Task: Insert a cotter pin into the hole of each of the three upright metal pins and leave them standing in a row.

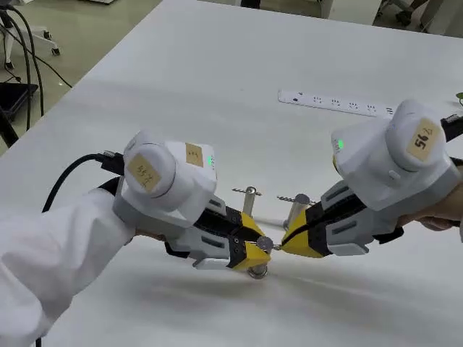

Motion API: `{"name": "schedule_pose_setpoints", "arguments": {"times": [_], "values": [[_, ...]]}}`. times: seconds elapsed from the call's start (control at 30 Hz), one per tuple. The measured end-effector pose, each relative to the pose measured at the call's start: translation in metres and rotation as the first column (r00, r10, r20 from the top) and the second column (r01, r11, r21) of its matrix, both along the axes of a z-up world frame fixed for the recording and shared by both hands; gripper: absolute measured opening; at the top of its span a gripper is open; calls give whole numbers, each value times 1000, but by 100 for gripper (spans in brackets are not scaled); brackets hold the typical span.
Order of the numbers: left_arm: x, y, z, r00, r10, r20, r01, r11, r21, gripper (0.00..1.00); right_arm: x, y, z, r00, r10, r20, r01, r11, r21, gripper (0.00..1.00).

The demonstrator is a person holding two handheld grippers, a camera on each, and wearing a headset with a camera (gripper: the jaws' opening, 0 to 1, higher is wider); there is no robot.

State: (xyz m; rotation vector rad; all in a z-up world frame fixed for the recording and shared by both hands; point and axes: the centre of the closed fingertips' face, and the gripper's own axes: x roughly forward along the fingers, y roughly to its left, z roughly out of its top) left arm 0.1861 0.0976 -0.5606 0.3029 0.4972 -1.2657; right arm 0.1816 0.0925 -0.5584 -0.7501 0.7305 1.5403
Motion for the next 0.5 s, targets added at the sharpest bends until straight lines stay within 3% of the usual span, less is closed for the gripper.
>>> {"name": "schedule_pose_setpoints", "arguments": {"times": [0.5], "values": [[0, 1, 0, 1000, 6, -13, -6, 1000, -8, 10, -3, 5, -4, 1000, 16, -6, -16, 1000, 9, 0]]}}
